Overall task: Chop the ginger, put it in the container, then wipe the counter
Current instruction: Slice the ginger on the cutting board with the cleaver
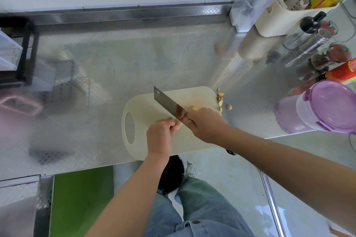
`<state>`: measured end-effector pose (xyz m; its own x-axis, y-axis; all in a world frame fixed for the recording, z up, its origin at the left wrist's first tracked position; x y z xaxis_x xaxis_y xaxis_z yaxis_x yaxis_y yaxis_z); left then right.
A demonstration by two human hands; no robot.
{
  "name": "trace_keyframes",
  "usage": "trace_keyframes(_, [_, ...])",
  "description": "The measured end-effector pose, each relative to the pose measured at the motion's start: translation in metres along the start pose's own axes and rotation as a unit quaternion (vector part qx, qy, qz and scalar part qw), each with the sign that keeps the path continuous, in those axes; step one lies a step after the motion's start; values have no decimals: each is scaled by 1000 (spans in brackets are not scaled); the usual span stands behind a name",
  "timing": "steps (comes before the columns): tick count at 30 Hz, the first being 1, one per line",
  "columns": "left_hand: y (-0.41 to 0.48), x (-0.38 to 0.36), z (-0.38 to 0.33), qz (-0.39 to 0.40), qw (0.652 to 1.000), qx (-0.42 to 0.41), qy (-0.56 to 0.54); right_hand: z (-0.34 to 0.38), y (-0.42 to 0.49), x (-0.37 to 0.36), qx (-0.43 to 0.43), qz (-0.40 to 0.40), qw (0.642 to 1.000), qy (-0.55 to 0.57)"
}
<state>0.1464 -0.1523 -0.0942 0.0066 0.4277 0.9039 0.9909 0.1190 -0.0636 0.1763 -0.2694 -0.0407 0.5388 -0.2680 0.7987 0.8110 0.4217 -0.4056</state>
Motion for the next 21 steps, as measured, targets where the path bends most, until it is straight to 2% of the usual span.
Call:
trace_keyframes(9, [0, 2, -2, -6, 1000, -2, 15, 3, -9, -6, -29, 38, 997, -61])
trace_keyframes(14, [-1, 3, -10, 4, 999, -29, 33, 4, -5, -11, -63, 53, 996, -44])
trace_keyframes(21, [3, 1, -12, -1, 998, -56, 41, 4, 2, -20, -61, 46, 997, -35])
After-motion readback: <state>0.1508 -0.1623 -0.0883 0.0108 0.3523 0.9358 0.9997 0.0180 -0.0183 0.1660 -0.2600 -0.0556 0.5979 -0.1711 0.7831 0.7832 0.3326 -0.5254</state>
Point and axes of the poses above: each hand's wrist, its own y-axis towards the middle knuckle, its own x-axis out of the back of the hand, z = x × y, the point moved 9 cm from there along y, towards the middle knuckle, and after that the axes turned 10 degrees about y, right-handed, at the moved point
